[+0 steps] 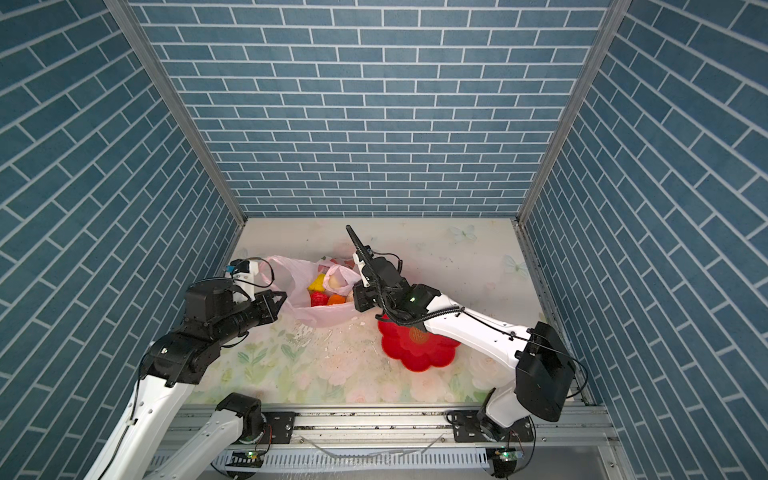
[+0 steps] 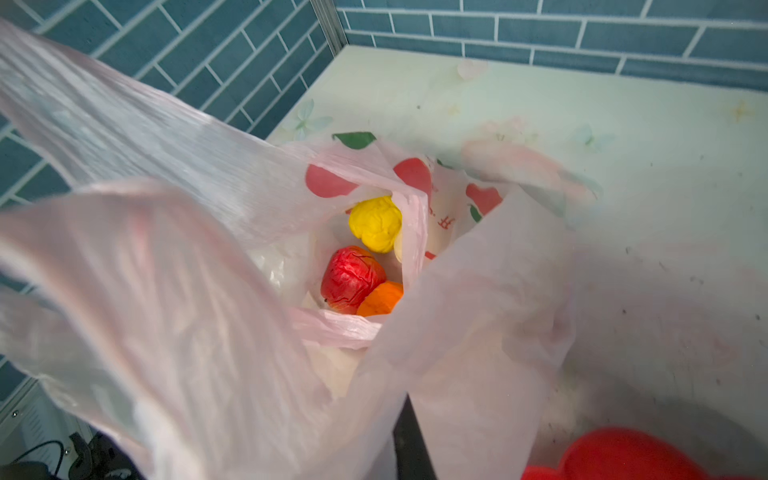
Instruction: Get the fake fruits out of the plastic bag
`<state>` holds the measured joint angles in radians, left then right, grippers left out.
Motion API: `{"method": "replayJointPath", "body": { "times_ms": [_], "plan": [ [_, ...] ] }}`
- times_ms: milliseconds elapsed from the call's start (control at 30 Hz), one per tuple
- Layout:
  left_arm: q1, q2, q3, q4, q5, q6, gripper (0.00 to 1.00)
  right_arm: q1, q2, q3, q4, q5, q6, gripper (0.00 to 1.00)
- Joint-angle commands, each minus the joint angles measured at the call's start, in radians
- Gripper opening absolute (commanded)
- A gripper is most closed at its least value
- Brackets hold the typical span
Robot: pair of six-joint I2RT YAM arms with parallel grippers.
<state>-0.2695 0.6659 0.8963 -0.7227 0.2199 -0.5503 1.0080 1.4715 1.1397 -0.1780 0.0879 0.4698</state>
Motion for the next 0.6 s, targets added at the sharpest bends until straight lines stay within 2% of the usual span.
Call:
{"method": "replayJointPath", "body": {
  "times_ms": [0, 167, 433, 567],
  "plan": [
    [-0.013, -0.092, -0.017, -0.143, -0.065, -0.067, 0.0, 0.037, -0.067, -0.073, -0.001, 0.08, 0.098, 0.0],
    [-0.014, -0.151, 0.016, -0.225, -0.116, -0.071, 0.0, 0.045, -0.078, -0.091, -0.002, 0.113, 0.115, 0.0],
    [-0.014, -0.052, 0.033, -0.183, -0.124, -0.028, 0.0, 0.039, 0.018, -0.034, -0.018, 0.148, 0.124, 0.0],
    [-0.014, -0.004, -0.023, -0.117, -0.118, -0.026, 0.0, 0.004, 0.061, -0.027, -0.028, 0.152, 0.162, 0.07]
  ]
}}
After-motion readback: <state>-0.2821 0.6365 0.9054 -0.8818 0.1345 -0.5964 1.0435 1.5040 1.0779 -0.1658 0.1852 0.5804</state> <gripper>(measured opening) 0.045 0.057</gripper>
